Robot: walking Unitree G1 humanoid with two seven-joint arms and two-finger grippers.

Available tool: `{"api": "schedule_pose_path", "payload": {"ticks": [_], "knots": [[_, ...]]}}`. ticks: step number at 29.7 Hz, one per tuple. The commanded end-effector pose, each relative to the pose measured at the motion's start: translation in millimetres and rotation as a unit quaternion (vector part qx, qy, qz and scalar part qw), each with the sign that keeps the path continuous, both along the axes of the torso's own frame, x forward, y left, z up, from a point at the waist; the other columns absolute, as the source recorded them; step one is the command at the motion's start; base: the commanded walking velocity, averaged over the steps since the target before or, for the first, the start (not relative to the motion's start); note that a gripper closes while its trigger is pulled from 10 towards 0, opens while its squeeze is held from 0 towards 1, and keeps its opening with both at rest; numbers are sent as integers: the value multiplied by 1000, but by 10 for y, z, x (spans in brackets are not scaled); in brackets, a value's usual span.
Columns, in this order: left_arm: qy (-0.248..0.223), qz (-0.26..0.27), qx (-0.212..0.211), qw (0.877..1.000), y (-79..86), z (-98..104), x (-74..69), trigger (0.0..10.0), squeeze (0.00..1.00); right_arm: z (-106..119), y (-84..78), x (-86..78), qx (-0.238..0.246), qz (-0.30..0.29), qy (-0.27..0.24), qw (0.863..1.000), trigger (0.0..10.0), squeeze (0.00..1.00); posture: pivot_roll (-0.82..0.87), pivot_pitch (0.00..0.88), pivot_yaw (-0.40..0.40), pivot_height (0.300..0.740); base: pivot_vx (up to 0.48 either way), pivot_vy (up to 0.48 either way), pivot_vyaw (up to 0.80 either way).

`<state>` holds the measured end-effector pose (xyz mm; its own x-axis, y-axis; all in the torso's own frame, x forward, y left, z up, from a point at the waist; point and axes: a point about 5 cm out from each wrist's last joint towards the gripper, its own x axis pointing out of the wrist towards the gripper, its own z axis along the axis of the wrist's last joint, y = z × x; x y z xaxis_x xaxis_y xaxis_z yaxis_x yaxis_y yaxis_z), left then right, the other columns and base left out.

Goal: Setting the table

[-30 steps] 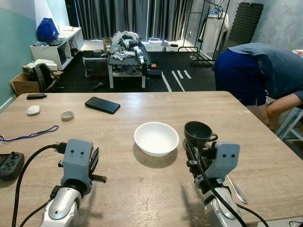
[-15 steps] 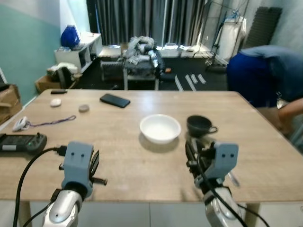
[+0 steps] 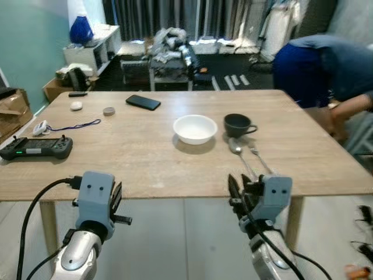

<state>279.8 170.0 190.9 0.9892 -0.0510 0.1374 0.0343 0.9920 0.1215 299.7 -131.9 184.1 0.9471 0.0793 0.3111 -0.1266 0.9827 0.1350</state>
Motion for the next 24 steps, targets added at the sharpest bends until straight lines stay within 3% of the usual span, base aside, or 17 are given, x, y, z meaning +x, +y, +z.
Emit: {"api": "schedule_pose_path", "payload": {"ticks": [1, 6, 15, 20, 24], "knots": [[5, 6, 3, 1000, 42, -27, -13, 10000, 0, -27, 66, -11, 3, 10, 6, 1000, 10000, 0, 68, 103, 62, 740, 0, 0, 0], [5, 4, 2, 1000, 38, -27, -9, 10000, 0, -31, 66, -8, 2, 10, 7, 1000, 10000, 0, 68, 103, 63, 740, 0, 0, 0], [17, -1, 15, 1000, 26, -80, 5, 10000, 0, -111, 23, 19, 4, -5, 33, 999, 10000, 0, 69, 102, 63, 740, 0, 0, -757], [93, -28, 8, 995, 49, -404, 11, 10000, 0, -433, -143, 45, -34, -31, 95, 994, 10000, 0, 66, 101, 62, 740, 0, 0, -800], [173, -3, 15, 985, 266, -870, -52, 10000, 0, -889, -314, -10, -82, -29, 177, 980, 10000, 0, 59, 102, 60, 740, 0, 0, -800]]}}
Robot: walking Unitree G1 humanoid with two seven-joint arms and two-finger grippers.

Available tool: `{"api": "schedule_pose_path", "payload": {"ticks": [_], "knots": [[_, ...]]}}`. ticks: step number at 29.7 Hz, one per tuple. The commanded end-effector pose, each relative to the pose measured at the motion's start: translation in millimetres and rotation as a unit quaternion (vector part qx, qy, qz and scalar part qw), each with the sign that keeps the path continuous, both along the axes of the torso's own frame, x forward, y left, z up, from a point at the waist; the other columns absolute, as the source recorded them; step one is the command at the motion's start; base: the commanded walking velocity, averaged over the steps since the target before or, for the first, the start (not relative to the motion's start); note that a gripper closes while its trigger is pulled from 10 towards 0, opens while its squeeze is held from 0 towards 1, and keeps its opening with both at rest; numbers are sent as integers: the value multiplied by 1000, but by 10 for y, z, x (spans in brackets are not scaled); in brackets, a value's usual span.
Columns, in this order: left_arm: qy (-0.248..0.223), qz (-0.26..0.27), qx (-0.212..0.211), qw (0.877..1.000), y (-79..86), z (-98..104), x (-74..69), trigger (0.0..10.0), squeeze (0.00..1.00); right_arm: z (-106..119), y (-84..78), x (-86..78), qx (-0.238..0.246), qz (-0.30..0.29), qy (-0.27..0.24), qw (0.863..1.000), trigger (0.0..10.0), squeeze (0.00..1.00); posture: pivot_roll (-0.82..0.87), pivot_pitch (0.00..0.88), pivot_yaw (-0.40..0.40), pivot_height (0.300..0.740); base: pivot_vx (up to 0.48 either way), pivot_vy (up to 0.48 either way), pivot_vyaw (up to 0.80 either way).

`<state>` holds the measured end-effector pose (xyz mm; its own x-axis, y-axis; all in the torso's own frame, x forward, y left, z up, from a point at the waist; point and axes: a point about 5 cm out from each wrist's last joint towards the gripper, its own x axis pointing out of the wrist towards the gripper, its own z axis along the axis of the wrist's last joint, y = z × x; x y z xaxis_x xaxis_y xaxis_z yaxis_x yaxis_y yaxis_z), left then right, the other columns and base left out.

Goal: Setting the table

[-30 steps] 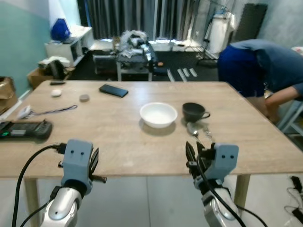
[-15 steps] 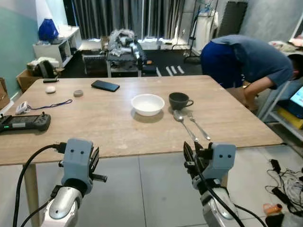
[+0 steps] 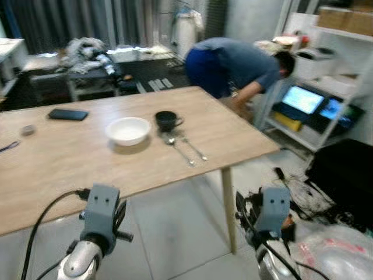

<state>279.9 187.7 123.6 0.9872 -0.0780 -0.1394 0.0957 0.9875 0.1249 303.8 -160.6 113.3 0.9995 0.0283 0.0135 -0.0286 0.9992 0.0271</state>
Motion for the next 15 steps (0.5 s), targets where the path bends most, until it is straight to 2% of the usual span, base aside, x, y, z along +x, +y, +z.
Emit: {"api": "schedule_pose_path", "payload": {"ticks": [1, 2, 4, 7, 8, 9, 10, 11, 14, 15], "knots": [[35, 10, 6, 999, 89, -197, -54, 10000, 0, -180, -28, -51, -15, 8, 32, 999, 10000, 0, 59, 102, 60, 740, 0, 0, -800], [82, 12, 16, 996, 187, -455, -135, 10000, 0, -435, -91, -124, -35, 21, 83, 996, 10000, 0, 61, 104, 55, 740, 0, 0, -800], [96, 10, 17, 995, 208, -523, -162, 10000, 0, -511, -107, -151, -38, 25, 99, 994, 10000, 0, 61, 104, 54, 740, 0, 0, -800], [184, -3, 16, 983, 324, -948, -383, 10000, 0, -1095, -198, -429, -84, 50, 231, 968, 10000, 0, 58, 107, 46, 740, 0, 0, -800], [217, -2, 10, 976, 375, -1104, -491, 10000, 0, -1307, -238, -581, -96, 53, 280, 954, 10000, 0, 57, 108, 45, 740, 0, 0, 0], [236, -1, 6, 972, 405, -1195, -557, 10000, 0, -1424, -262, -675, -101, 54, 307, 945, 10000, 0, 59, 109, 44, 740, 0, 0, 0], [236, -1, 6, 972, 405, -1195, -557, 10000, 0, -1424, -262, -675, -101, 54, 307, 945, 10000, 0, 59, 109, 44, 740, 0, 0, 0], [270, 10, -5, 963, 458, -1359, -686, 10000, 0, -1615, -278, -861, -100, 58, 355, 928, 10000, 0, 57, 107, 43, 740, 0, 0, 0], [275, 12, -7, 961, 467, -1387, -708, 10000, 0, -1643, -278, -893, -99, 59, 362, 925, 10000, 0, 57, 107, 43, 740, 0, 0, 0], [294, 27, 0, 956, 517, -1483, -785, 10000, 0, -1732, -290, -997, -95, 57, 386, 916, 10000, 0, 56, 106, 40, 740, 0, 0, 0]]}}
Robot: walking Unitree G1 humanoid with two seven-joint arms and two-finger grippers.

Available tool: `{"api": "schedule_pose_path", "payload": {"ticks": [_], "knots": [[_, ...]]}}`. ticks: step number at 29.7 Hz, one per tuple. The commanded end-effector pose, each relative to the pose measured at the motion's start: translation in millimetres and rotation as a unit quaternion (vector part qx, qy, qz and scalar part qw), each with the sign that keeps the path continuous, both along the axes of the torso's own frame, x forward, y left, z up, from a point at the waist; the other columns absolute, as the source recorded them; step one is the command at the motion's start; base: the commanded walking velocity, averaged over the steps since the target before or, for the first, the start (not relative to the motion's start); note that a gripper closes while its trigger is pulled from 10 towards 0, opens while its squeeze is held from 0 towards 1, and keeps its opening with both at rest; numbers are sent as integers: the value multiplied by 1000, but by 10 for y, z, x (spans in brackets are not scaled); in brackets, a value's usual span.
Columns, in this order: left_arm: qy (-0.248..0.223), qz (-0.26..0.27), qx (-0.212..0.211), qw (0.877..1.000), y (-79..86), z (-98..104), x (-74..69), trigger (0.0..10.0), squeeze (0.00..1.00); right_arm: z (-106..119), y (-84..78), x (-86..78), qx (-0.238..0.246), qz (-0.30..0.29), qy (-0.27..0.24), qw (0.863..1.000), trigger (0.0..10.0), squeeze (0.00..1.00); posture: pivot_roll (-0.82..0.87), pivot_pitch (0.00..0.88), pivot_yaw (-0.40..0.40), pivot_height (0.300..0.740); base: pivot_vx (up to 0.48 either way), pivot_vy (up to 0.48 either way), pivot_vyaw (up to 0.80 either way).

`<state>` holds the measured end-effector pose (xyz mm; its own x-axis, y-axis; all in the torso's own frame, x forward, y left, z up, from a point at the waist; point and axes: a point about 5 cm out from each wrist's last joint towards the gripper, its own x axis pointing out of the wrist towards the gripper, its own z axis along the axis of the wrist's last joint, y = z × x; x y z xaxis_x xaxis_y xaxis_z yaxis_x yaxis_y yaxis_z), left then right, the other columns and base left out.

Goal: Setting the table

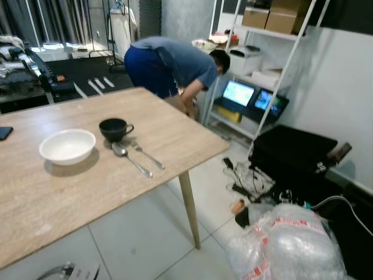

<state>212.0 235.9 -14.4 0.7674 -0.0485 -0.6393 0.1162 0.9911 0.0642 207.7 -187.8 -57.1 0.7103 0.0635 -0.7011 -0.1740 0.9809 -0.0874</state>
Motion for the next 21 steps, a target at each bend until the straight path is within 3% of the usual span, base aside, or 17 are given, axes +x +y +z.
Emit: {"api": "schedule_pose_path", "payload": {"ticks": [1, 4, 10, 11, 17, 21], "knots": [[20, 10, 3, 1000, 35, -103, -106, 10000, 0, -28, -18, -35, -3, 1, 8, 1000, 10000, 0, 56, 106, 40, 740, 0, 0, 0], [67, 23, 39, 997, 146, -318, -322, 10000, 0, -233, -62, -331, -3, -8, 78, 997, 10000, 0, 54, 102, 33, 740, 0, 0, -800], [98, 17, 59, 993, 192, -448, -457, 10000, 0, -348, -109, -545, -23, 7, 125, 992, 10000, 0, 56, 98, 28, 740, 0, 0, -800], [117, 1, 75, 990, 204, -526, -557, 10000, 0, -386, -148, -639, -33, 11, 138, 990, 10000, 0, 53, 98, 29, 740, 0, 0, -800], [105, 6, 68, 992, 200, -537, -553, 10000, 0, -364, -182, -601, -22, -12, 122, 992, 10000, 0, 47, 98, 31, 740, 0, 0, -800], [78, 9, 60, 995, 173, -493, -419, 10000, 0, -332, -201, -520, -13, -35, 108, 993, 10000, 0, 43, 97, 33, 740, 0, 0, -800]]}}
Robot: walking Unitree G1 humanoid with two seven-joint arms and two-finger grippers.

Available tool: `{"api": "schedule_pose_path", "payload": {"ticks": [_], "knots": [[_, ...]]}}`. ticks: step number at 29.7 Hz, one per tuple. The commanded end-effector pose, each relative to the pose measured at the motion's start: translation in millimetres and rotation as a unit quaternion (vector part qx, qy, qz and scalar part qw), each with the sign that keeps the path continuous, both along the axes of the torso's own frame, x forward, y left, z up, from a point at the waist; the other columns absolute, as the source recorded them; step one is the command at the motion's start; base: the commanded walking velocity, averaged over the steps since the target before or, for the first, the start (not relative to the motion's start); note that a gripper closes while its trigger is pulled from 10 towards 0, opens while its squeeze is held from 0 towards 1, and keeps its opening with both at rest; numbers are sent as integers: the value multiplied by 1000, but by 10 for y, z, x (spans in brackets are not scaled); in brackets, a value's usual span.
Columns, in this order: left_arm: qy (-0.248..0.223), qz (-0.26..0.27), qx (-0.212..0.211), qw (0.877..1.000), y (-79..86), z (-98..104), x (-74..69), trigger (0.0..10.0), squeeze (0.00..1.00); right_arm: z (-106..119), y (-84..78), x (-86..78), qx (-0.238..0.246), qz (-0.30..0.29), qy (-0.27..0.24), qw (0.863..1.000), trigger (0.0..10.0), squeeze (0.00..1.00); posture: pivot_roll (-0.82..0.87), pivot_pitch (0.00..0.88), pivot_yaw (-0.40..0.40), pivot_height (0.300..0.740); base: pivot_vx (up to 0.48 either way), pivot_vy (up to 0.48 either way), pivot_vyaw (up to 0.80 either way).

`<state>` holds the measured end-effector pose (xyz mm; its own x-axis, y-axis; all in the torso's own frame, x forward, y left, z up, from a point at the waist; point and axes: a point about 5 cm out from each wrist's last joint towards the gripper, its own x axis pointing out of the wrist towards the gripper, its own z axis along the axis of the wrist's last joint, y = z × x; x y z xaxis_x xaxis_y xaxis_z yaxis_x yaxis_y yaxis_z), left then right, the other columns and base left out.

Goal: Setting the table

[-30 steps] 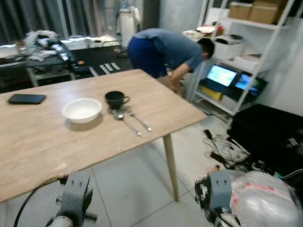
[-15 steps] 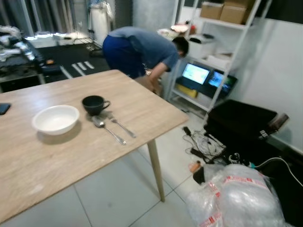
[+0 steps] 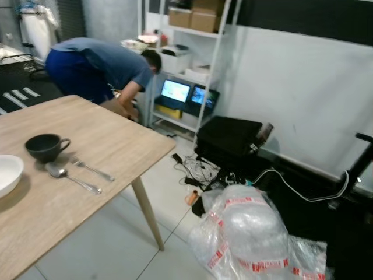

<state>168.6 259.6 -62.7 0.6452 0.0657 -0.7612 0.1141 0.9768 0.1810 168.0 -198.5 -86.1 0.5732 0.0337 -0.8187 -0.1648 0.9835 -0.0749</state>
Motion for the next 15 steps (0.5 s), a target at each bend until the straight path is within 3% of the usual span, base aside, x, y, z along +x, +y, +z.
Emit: {"api": "schedule_pose_path", "payload": {"ticks": [1, 6, 15], "knots": [[-12, -2, -10, 1000, -66, -6, 39, 10000, 0, -42, -94, -120, -5, -24, 17, 1000, 10000, 0, 42, 97, 33, 740, 0, 0, -800], [-34, -5, -13, 999, -103, 40, 174, 10000, 0, -45, -90, -115, -8, -21, 20, 1000, 10000, 0, 41, 99, 36, 740, 0, 0, -800], [-39, -8, -9, 999, -103, 47, 211, 10000, 8, -74, -82, -180, -10, -23, 28, 999, 10000, 0, 29, 99, 38, 740, 0, 0, -800]]}}
